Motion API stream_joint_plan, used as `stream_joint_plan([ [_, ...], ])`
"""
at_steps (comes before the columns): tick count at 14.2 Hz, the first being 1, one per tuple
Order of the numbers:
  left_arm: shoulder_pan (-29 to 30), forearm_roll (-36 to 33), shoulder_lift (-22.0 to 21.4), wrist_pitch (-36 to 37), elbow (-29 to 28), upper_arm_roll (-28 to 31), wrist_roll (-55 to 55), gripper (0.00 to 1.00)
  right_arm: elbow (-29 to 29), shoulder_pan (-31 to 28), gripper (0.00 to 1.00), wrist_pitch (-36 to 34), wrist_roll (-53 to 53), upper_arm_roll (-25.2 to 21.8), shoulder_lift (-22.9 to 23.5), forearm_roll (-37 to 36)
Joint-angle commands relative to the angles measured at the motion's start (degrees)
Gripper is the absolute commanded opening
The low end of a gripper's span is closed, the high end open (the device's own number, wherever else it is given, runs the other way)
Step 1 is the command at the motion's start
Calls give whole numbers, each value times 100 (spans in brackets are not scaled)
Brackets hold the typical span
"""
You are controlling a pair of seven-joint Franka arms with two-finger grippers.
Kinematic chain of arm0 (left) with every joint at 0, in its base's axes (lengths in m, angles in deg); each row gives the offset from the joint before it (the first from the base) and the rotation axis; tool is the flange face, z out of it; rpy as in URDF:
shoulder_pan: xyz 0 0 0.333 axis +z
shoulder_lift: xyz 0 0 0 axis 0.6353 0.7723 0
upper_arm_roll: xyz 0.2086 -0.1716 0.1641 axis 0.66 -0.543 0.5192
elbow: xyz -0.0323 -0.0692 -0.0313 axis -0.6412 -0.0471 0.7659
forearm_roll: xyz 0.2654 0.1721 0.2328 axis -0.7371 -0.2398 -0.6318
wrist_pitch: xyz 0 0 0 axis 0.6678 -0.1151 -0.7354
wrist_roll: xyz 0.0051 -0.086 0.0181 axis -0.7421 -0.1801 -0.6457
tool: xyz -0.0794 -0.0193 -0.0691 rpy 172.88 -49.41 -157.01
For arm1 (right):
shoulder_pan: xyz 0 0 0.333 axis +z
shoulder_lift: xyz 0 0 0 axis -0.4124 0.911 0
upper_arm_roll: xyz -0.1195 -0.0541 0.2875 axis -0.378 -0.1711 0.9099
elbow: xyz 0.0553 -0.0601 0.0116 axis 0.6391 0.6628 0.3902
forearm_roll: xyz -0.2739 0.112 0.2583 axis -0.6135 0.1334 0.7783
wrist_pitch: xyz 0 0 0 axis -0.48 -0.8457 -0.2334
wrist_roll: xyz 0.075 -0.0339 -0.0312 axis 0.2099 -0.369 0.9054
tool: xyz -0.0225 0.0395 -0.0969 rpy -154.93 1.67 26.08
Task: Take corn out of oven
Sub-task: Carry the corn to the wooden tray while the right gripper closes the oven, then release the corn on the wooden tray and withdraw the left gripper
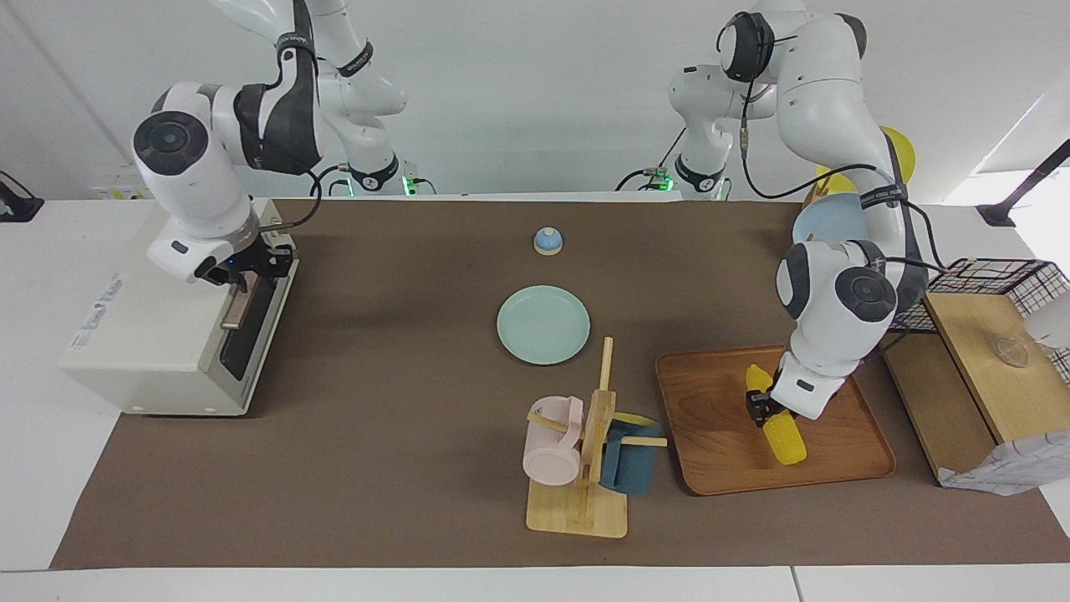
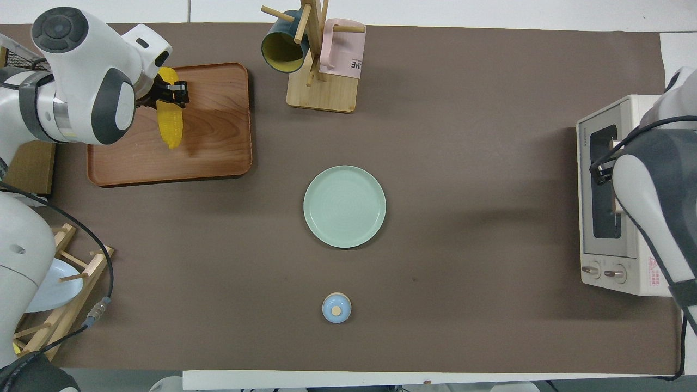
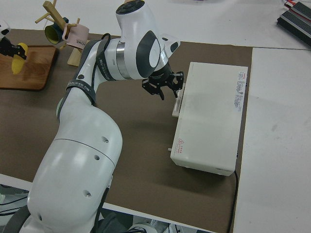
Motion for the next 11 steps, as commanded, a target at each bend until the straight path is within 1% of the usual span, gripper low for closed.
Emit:
stream_joint_plan([
  [1, -53, -149, -48, -45, -24, -15, -42, 91, -688, -89, 100, -607, 107, 32, -145, 460],
  [2, -71, -141, -83, -115, -32, -15, -86, 100, -1013, -71, 100, -871, 54, 41, -145, 548],
  [3, -2, -123, -197, -37, -41, -15, -112, 100, -1312, -45, 100, -1039, 1, 50, -118, 601],
  [4, 86, -123, -433, 155, -120, -15, -87, 100, -1620, -27, 100, -1293, -112, 58, -83, 610],
  [6, 332, -123, -1161, 1127, -191, -15, 1, 100, -2077, -27, 100, -1733, -411, 76, -92, 628],
  [7, 377, -123, -1495, 1637, -191, -15, 263, 100, -2280, -19, 100, -1892, -473, 76, -92, 628],
  [8, 482, -123, -1768, 2094, -191, -15, 735, 100, -2386, -27, 100, -1911, -482, 76, -83, 619],
  [9, 587, -97, -2137, 2604, -191, -15, 1192, 100, -2326, -27, 100, -1894, -500, 76, -83, 593],
  [11, 824, -27, -2717, 3300, -173, -24, 1547, 100, -2317, -27, 100, -2165, -544, 76, -109, 593],
])
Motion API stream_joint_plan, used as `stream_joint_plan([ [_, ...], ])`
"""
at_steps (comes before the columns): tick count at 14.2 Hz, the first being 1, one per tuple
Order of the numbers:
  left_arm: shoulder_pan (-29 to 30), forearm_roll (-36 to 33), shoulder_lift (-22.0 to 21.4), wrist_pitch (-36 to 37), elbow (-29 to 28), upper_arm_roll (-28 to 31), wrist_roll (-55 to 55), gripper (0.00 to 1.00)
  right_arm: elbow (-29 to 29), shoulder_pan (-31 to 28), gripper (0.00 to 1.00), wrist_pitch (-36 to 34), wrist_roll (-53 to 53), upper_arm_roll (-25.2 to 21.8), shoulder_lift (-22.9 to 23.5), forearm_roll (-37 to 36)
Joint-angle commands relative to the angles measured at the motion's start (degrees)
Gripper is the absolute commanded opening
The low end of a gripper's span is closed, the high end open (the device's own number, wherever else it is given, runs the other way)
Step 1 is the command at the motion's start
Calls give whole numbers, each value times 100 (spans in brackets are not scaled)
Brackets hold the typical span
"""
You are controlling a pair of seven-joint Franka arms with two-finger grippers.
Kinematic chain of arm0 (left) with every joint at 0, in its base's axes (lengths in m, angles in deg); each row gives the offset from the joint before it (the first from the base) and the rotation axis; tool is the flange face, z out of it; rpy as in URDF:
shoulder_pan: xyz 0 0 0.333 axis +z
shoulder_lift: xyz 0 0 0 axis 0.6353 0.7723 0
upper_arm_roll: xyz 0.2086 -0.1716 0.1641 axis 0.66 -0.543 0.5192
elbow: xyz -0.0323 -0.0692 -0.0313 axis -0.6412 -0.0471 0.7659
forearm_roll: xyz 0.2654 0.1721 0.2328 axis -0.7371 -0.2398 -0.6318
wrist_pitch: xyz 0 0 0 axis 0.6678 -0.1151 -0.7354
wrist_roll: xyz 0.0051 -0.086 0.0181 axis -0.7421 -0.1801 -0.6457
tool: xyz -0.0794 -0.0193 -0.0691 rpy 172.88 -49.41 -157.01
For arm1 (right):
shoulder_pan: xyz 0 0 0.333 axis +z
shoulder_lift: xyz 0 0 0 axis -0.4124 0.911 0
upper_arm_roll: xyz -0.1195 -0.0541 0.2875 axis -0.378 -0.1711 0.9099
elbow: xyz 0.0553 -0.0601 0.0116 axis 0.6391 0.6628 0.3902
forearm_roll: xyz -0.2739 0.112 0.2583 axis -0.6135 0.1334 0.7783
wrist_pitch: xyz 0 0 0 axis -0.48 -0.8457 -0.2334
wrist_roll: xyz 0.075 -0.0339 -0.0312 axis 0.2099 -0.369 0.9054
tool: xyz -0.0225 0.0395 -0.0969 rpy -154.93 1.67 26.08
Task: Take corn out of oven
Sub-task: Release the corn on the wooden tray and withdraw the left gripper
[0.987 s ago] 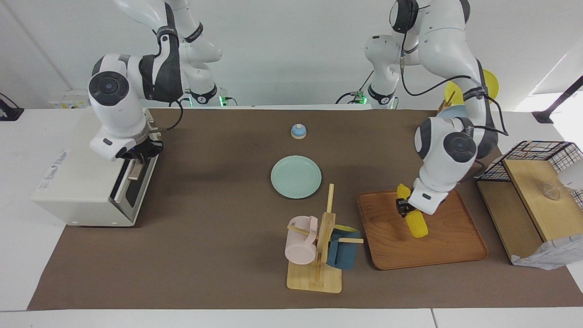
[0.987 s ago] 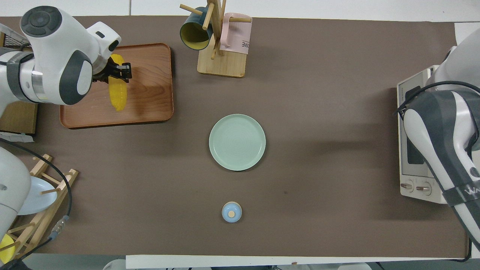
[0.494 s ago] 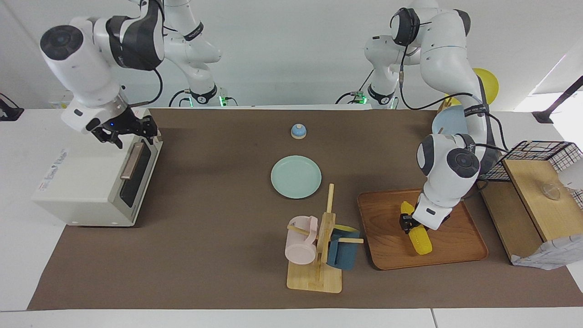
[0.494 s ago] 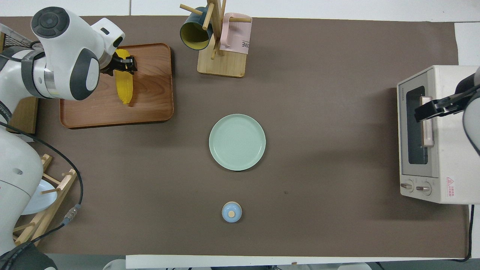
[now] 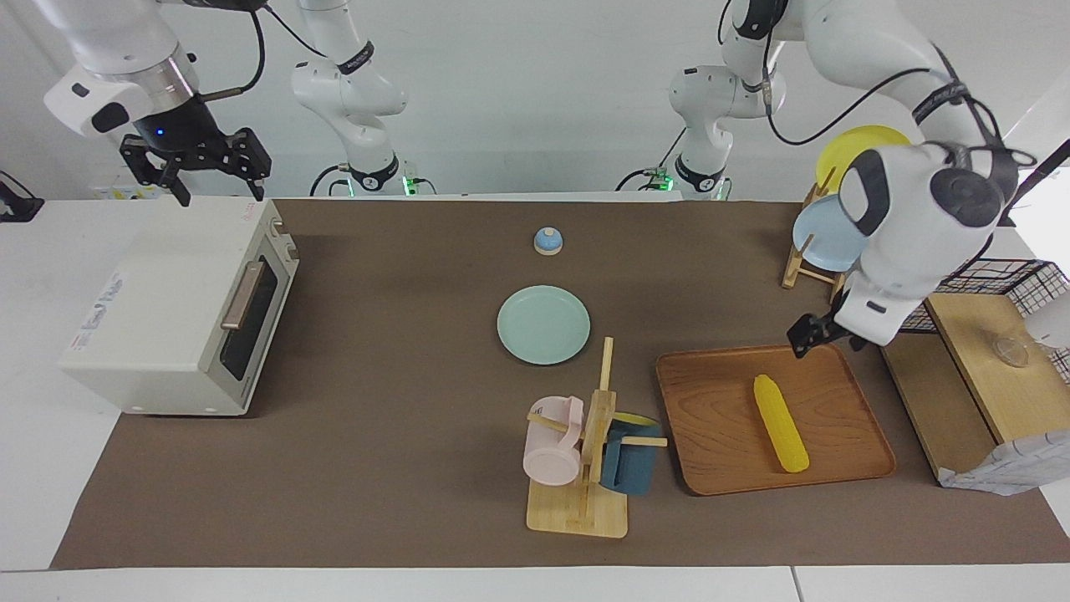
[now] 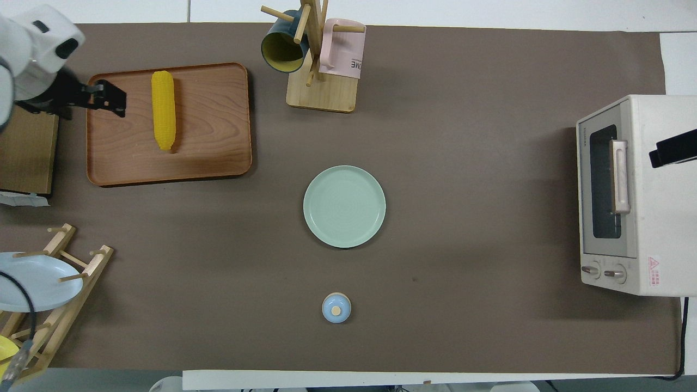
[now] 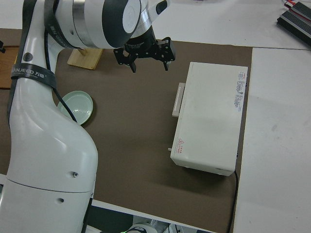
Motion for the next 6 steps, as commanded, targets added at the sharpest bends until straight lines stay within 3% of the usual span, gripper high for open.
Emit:
stream_joint_plan([
  [1, 234, 123, -845, 808, -200, -17, 506, 100, -110, -19, 100, -241, -128, 12, 97, 61],
  [3, 235, 150, -1258, 1267, -130, -8, 534, 100, -67, -89, 100, -215, -110, -6, 89, 87],
  [6, 174, 133, -1313, 1374, 73, -60, 542, 100, 30, -28, 100, -198, -128, -6, 53, 88],
])
